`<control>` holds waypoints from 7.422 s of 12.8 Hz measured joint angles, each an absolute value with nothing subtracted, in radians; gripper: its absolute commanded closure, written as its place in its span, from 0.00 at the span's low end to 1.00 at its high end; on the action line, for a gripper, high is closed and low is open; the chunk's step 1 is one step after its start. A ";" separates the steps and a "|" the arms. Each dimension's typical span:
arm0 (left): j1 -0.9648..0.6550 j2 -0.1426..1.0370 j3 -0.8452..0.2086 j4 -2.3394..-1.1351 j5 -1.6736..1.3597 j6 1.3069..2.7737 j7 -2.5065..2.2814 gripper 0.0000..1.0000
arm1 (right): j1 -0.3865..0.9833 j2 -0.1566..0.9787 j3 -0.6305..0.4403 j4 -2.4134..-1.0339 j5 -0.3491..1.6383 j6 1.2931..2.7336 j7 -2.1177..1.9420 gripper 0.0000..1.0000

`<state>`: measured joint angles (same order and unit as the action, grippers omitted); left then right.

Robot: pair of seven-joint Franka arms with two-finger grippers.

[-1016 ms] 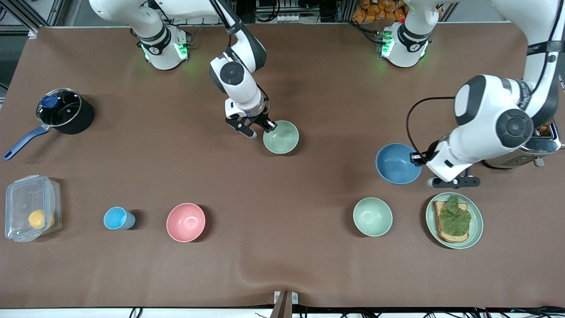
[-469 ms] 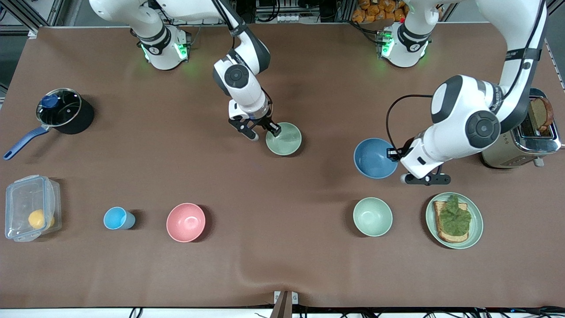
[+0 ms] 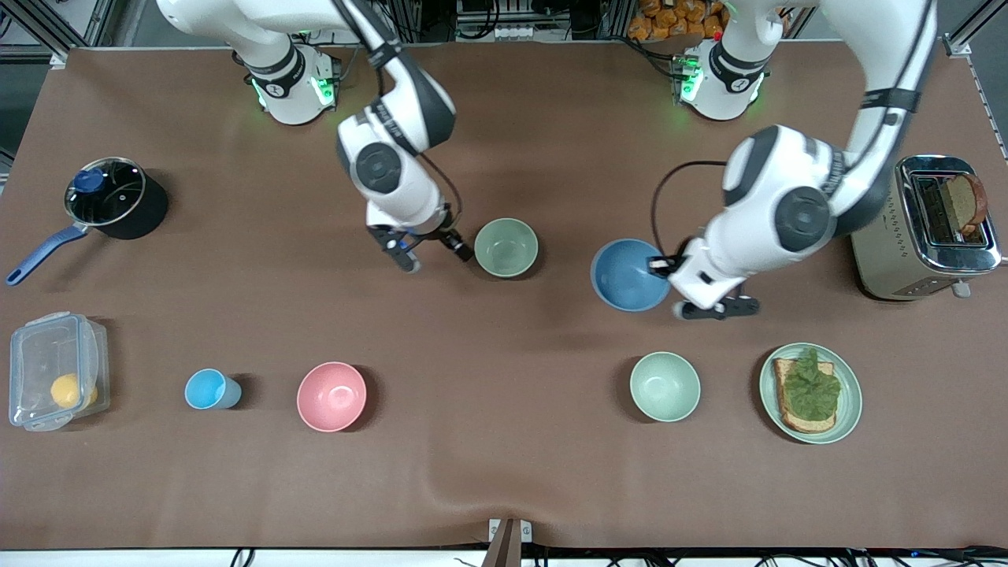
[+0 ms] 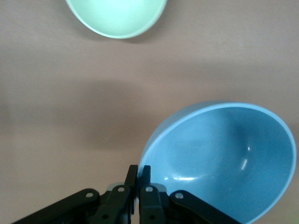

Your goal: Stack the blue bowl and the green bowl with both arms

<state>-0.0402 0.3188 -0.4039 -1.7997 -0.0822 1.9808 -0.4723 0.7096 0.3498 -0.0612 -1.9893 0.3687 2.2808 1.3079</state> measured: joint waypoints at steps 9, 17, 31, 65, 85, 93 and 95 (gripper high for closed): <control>-0.151 0.332 -0.405 -1.819 -0.084 2.039 -0.653 1.00 | 0.659 0.462 -0.055 -2.013 0.686 2.399 1.309 0.00; -0.270 0.340 -0.408 -1.904 -0.084 2.162 -0.836 1.00 | 0.718 0.523 -0.050 -2.011 0.811 2.514 1.308 0.00; -0.410 0.492 -0.407 -1.916 -0.084 2.359 -0.980 1.00 | 0.718 0.525 -0.051 -2.011 0.813 2.513 1.308 0.00; 0.010 0.151 -0.216 -1.425 0.030 1.594 -0.401 0.00 | 0.569 0.317 -0.615 -1.748 0.179 1.493 0.599 0.00; -0.003 0.041 -0.073 -1.406 -0.020 1.437 -0.147 0.00 | -0.100 -0.029 0.037 -1.518 0.072 1.538 0.114 0.00; -0.034 0.005 -0.072 -1.468 -0.017 1.436 -0.117 0.00 | -0.054 -0.032 0.030 -1.538 0.072 1.580 0.114 0.00; -0.036 0.004 -0.072 -1.474 -0.017 1.436 -0.116 0.00 | -0.032 -0.032 0.009 -1.539 0.072 1.581 0.114 0.00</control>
